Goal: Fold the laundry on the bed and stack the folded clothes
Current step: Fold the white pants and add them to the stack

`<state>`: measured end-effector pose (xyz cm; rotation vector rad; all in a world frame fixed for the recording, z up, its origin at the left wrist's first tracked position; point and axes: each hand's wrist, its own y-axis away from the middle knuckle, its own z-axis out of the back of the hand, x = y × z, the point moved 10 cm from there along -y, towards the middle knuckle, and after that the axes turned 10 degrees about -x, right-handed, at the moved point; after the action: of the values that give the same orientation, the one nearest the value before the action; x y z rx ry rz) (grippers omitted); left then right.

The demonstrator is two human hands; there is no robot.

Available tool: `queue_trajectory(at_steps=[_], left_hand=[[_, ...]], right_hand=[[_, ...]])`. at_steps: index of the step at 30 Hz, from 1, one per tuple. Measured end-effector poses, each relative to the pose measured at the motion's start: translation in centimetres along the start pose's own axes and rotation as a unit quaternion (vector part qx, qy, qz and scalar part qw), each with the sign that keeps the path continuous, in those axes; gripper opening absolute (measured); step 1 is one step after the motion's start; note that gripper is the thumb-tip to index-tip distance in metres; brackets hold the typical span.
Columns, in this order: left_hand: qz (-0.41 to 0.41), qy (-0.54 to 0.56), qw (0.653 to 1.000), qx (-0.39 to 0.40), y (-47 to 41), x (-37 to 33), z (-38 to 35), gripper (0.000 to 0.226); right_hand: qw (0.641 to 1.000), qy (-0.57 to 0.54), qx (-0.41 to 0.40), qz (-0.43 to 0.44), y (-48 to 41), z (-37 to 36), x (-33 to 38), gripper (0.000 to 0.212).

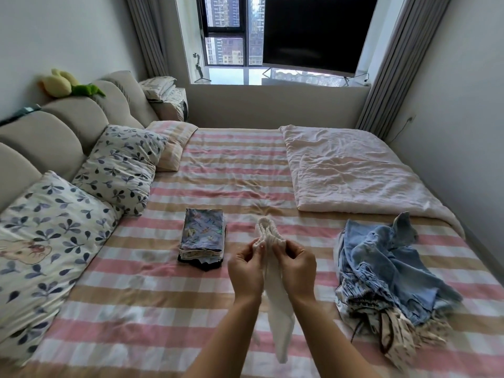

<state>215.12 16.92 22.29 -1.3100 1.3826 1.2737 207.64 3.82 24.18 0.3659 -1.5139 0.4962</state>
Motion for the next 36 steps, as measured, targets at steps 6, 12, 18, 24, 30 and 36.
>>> queue_trajectory(at_steps=[6, 12, 18, 24, 30, 36], left_hand=[[-0.012, 0.016, 1.000, -0.009, 0.7, -0.2, 0.0, 0.013], [0.105, 0.094, 0.988, 0.062, 1.3, 1.8, -1.7, 0.030], [-0.049, -0.041, 0.996, 0.055, -2.9, -0.2, 0.8, 0.021], [0.083, -0.119, 0.936, 0.320, -6.6, 3.5, -3.0, 0.040], [-0.048, -0.270, 0.924, 0.265, -12.9, 4.9, -7.8, 0.024], [-0.190, -0.252, 0.927, 0.204, -17.8, 5.5, -11.9, 0.025]], right_hand=[[0.998, 0.012, -0.009, 0.064, 0.6, 0.4, 0.6, 0.016], [0.996, -0.015, 0.087, 0.007, 0.3, -1.6, -1.6, 0.023], [0.991, -0.040, 0.101, -0.073, -2.5, -0.4, -4.0, 0.023], [0.972, 0.019, 0.218, -0.081, -5.3, -2.5, -4.8, 0.024], [0.946, 0.234, 0.223, 0.025, -13.2, -5.3, -7.7, 0.022], [0.941, 0.274, 0.128, 0.151, -19.5, -6.5, -9.1, 0.021]])
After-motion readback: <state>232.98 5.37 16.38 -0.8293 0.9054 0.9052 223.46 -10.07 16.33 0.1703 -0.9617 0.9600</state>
